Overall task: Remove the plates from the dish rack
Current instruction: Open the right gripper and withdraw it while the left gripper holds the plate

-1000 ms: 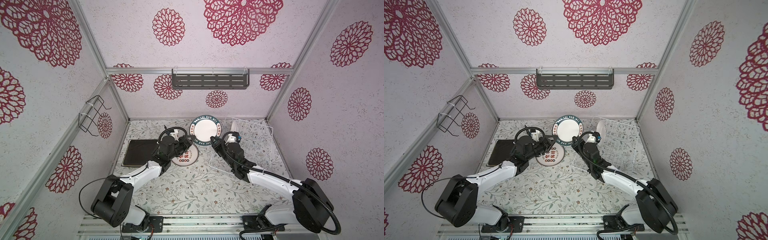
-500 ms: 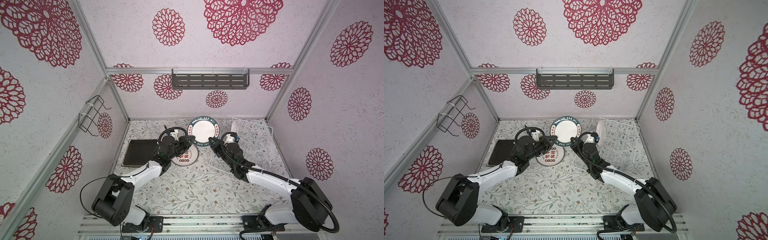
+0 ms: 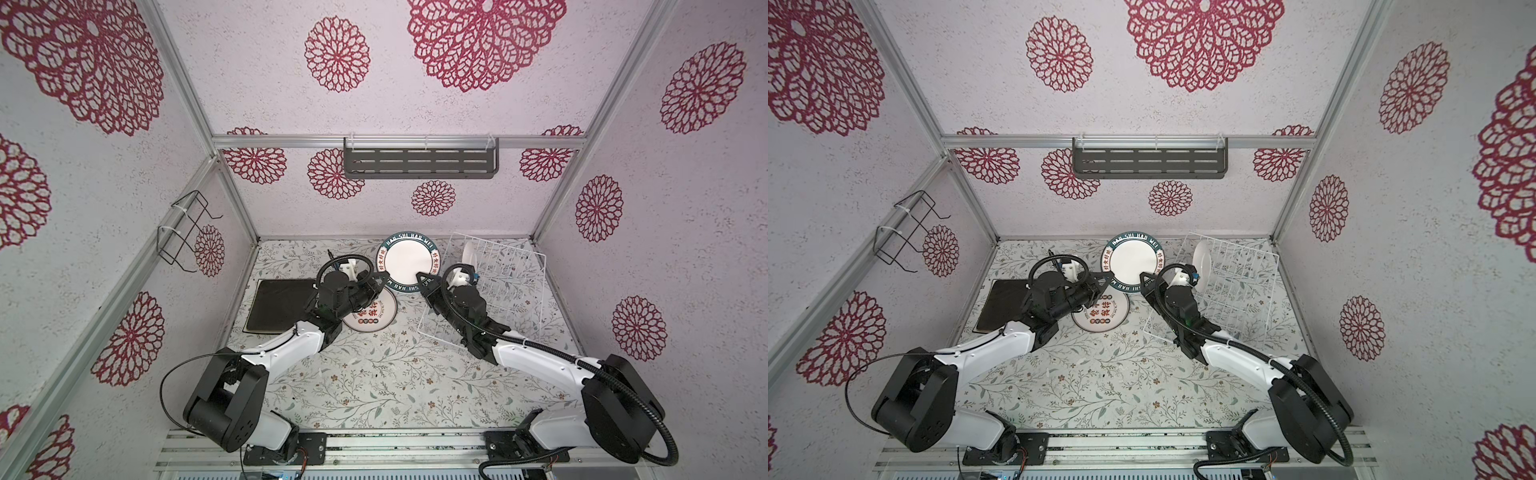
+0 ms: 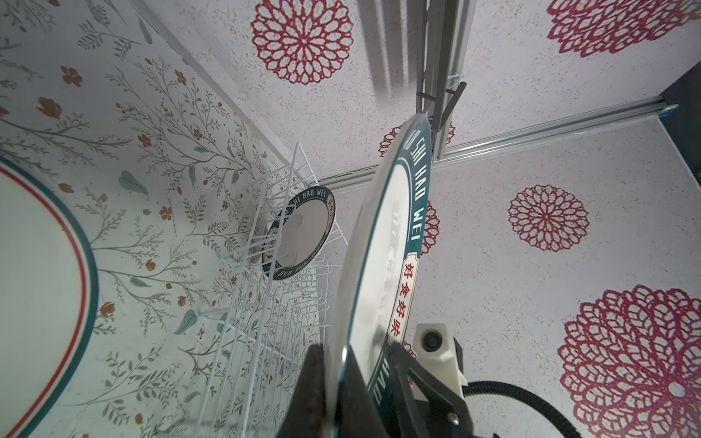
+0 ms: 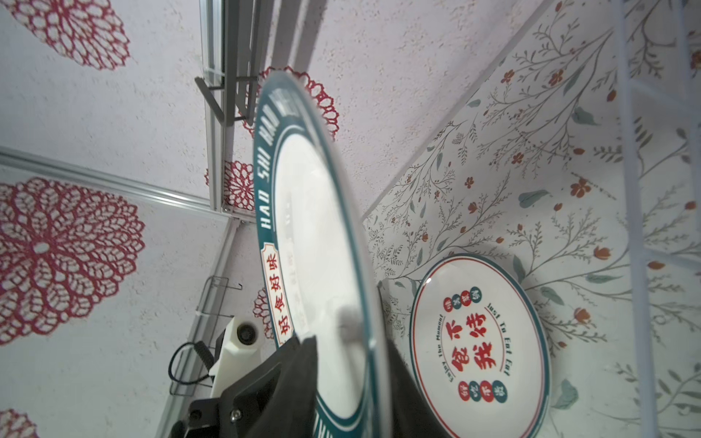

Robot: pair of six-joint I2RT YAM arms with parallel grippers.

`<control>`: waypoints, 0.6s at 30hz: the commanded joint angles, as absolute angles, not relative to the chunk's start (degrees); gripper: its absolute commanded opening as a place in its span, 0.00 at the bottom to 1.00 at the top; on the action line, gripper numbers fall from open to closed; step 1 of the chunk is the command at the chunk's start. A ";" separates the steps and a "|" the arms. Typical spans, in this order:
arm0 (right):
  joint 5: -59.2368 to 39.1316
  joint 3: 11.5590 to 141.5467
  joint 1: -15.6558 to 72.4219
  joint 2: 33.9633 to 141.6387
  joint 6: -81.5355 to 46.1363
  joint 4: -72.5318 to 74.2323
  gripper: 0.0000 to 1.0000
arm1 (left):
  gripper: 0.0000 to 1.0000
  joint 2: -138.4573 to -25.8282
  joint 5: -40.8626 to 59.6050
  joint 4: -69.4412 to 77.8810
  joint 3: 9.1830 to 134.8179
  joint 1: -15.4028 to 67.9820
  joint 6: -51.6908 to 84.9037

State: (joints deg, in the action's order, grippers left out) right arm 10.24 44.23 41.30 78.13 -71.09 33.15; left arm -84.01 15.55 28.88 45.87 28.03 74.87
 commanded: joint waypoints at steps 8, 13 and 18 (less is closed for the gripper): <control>13.61 46.83 41.14 73.64 -65.75 31.29 0.73 | 0.00 -80.27 14.60 28.66 43.80 26.36 73.08; 15.62 46.31 40.09 70.97 -63.76 27.31 0.78 | 0.00 -78.21 14.24 27.95 42.25 25.12 72.86; 16.34 45.28 38.61 68.60 -63.28 25.15 0.79 | 0.00 -76.87 14.30 26.15 40.97 23.10 71.94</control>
